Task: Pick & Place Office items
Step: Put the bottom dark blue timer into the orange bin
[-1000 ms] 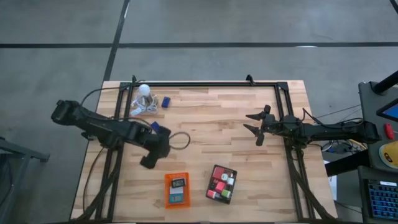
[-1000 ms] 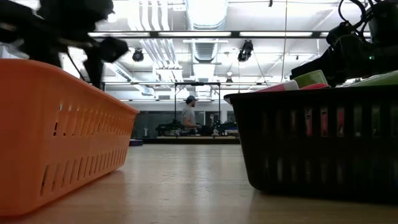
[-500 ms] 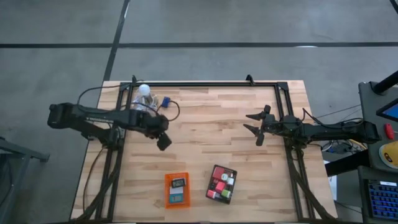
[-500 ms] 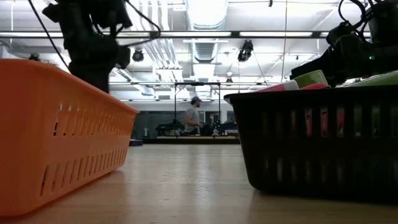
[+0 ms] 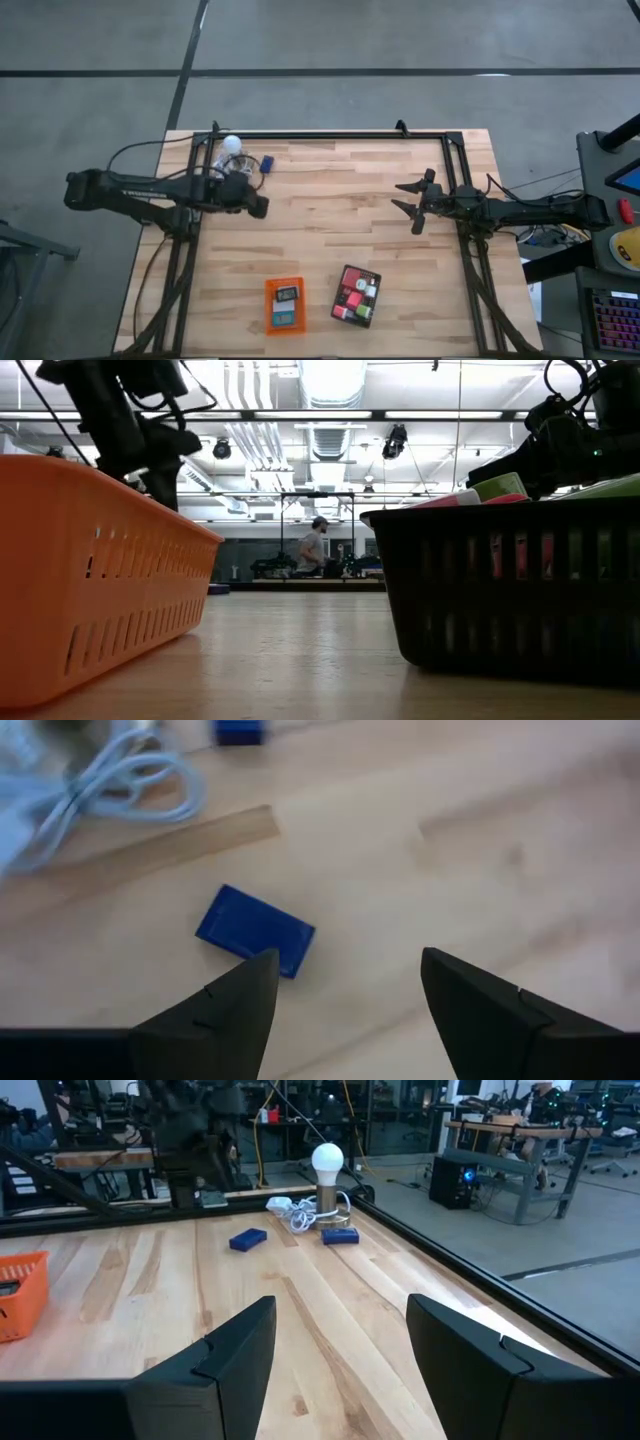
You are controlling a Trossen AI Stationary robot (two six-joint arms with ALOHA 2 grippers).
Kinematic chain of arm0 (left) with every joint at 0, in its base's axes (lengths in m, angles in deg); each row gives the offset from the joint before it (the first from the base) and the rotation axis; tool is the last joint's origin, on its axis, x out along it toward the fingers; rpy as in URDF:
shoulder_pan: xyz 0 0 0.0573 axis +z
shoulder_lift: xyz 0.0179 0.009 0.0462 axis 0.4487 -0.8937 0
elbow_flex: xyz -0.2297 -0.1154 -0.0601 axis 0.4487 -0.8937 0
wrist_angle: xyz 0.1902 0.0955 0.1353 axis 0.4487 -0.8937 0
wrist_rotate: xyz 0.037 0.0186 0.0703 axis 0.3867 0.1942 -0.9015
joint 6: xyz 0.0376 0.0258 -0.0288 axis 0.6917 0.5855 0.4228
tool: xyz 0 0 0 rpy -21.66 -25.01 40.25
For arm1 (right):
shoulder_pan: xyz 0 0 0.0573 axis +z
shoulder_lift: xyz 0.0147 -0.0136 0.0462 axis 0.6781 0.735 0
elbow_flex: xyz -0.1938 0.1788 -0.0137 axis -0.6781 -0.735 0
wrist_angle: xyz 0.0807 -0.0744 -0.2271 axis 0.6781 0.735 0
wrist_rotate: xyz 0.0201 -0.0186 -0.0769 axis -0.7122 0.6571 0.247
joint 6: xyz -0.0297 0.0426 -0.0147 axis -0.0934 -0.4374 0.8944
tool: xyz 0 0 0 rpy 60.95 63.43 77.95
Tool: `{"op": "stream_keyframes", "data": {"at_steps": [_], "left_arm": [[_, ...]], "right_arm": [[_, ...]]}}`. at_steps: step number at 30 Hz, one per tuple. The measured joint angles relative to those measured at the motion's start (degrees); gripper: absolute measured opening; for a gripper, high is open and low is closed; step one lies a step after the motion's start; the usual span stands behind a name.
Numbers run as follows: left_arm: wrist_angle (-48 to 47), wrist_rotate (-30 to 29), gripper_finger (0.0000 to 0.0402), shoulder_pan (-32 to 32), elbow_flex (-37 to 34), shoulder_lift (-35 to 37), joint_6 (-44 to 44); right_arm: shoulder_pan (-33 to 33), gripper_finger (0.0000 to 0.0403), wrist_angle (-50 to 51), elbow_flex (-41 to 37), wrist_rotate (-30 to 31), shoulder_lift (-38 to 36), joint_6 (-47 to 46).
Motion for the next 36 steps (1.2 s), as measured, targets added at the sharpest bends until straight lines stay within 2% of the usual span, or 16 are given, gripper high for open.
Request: {"op": "stream_keyframes", "data": {"at_steps": [3, 8, 10, 12, 15, 17, 20, 24, 32, 36], "left_arm": [[0.64, -1.49, 0.0248, 0.10, -2.14, 0.25, -15.06], [4.81, 4.56, 0.0239, 0.07, -6.62, -0.39, -45.13], [10.02, 4.57, 0.0239, 0.07, -8.64, -0.81, -50.69], [15.63, 2.39, 0.0238, 0.02, -10.03, -1.32, -50.40], [22.85, -6.23, 0.0238, -0.11, -11.74, -2.81, -43.33], [24.67, -8.38, 0.0238, -0.09, -12.20, -4.12, -44.90], [23.64, -8.13, 0.0237, -0.14, -12.50, -6.45, -51.02], [21.67, -7.52, 0.0236, 0.02, -10.66, -9.47, -51.95], [1.96, -3.58, 0.0236, 1.56, -0.60, -12.07, -58.14], [-0.08, -1.52, 0.0236, 3.75, 0.08, -12.87, -60.88]], "right_arm": [[-0.01, 0.0219, -0.01, 0.00, 0.00, 0.00, 0.03], [0.00, 0.0219, -0.01, 0.00, 0.01, 0.00, 0.02], [0.00, 0.0219, -0.01, 0.00, 0.00, 0.00, 0.05], [-0.01, 0.0219, -0.01, 0.00, 0.00, 0.00, 0.06], [-0.01, 0.0219, -0.01, 0.00, 0.01, 0.00, 0.06], [0.00, 0.0219, -0.01, 0.00, 0.00, 0.00, 0.05], [-0.01, 0.0219, -0.01, 0.00, 0.00, 0.00, 0.06], [0.01, 0.0219, 0.03, -0.01, 0.00, 0.02, 0.05], [-0.01, 0.0219, 0.03, 0.00, 0.01, 0.00, 0.08], [-0.01, 0.0219, 0.03, 0.00, 0.00, 0.00, 0.08]]}}
